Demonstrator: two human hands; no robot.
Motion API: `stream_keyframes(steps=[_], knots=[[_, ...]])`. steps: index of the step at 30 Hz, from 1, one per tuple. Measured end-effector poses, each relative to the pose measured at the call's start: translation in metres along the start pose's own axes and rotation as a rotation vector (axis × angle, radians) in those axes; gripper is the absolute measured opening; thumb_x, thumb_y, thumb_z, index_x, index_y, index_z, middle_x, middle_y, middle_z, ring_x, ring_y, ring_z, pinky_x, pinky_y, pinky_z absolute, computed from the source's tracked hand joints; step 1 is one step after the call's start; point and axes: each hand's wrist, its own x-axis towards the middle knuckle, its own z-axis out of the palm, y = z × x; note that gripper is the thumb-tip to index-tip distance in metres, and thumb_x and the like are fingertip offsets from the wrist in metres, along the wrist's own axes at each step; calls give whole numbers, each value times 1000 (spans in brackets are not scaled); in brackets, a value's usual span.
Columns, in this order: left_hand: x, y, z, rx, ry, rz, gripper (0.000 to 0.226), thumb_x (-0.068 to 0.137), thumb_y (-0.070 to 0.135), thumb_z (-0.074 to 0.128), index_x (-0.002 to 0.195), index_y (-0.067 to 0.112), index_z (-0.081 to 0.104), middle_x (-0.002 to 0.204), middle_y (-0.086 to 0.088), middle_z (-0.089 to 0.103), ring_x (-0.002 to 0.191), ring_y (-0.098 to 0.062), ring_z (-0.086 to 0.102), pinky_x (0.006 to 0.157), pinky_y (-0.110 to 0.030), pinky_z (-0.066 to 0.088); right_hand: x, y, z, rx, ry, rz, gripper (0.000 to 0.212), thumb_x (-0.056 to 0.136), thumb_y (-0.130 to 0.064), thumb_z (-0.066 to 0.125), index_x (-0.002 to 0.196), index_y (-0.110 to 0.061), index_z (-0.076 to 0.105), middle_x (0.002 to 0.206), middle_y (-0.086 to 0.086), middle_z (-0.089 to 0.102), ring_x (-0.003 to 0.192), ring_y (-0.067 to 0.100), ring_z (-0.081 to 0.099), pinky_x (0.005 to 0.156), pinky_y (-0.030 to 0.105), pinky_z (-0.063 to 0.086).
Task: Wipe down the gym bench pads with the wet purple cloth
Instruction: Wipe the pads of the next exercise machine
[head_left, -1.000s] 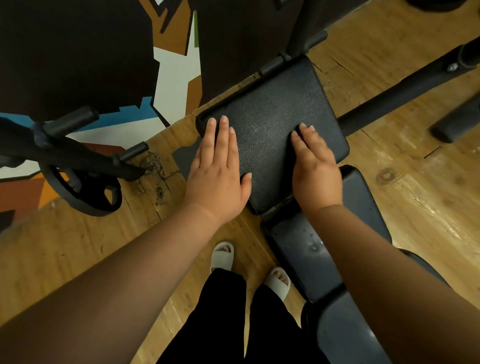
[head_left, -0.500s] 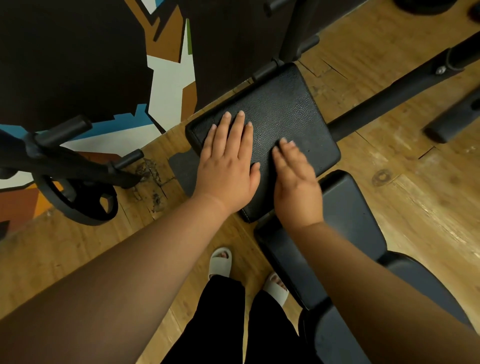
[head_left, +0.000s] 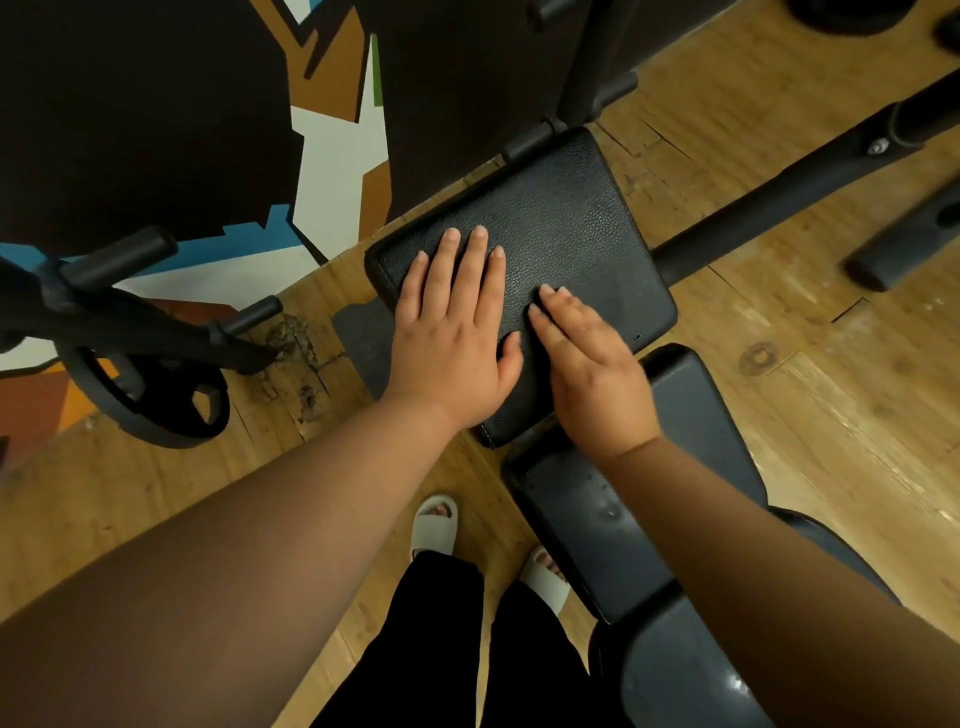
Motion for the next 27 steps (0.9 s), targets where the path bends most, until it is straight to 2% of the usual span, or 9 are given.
stream_keyframes(steps=[2,5,6,10,12,16,21,23,27], knots=[[0,0,0,1,11,2,71,92,44,39,150,6,28,158,-16,24,146,-34,19,118,-48,12,8,23,-7,-68,14,-25,32,97,-2,47,125,3,61,134,22,55,127,35,51,106,42,43],[0,0,1,7,18,-4,71,92,44,38,150,6,29,158,-16,25,146,-34,20,118,-48,13,21,15,1,-73,141,313,37,94,-3,43,126,4,60,135,23,54,128,38,50,105,48,43],[0,0,0,9,18,-6,70,92,44,38,150,6,29,158,-16,25,146,-34,20,118,-48,12,20,3,7,-65,163,349,37,93,-3,43,126,5,60,135,23,54,128,39,49,107,48,41],[-1,0,1,3,19,1,70,93,44,39,151,6,28,158,-16,24,146,-34,18,118,-47,11,4,7,4,-68,44,28,33,100,-5,42,127,4,59,136,21,54,129,35,49,110,41,38],[0,0,1,4,21,2,70,92,44,40,151,6,28,158,-16,24,146,-34,19,117,-47,11,9,34,-6,-123,48,2,33,100,-5,42,127,3,59,136,22,54,127,36,51,107,43,42],[0,-1,0,17,15,0,71,92,44,39,150,6,28,158,-16,24,146,-34,19,117,-47,10,25,24,4,-115,211,406,37,92,0,43,125,6,60,134,26,54,125,42,51,107,48,39],[3,0,-4,85,-23,24,71,91,45,35,150,5,27,158,-17,24,145,-36,20,117,-49,14,13,22,0,-84,72,56,34,99,-2,40,126,5,59,135,23,54,128,38,50,109,45,39],[8,-1,-5,70,-17,53,72,89,45,38,149,6,30,157,-17,25,145,-35,21,117,-49,14,17,40,-8,-132,63,26,34,100,-4,40,127,3,60,135,23,54,127,37,51,107,46,42],[12,-3,0,3,33,157,69,90,41,39,150,7,31,158,-15,24,147,-31,18,119,-47,10,28,21,4,-91,212,390,38,92,4,47,127,3,59,137,23,52,129,39,47,111,43,35]])
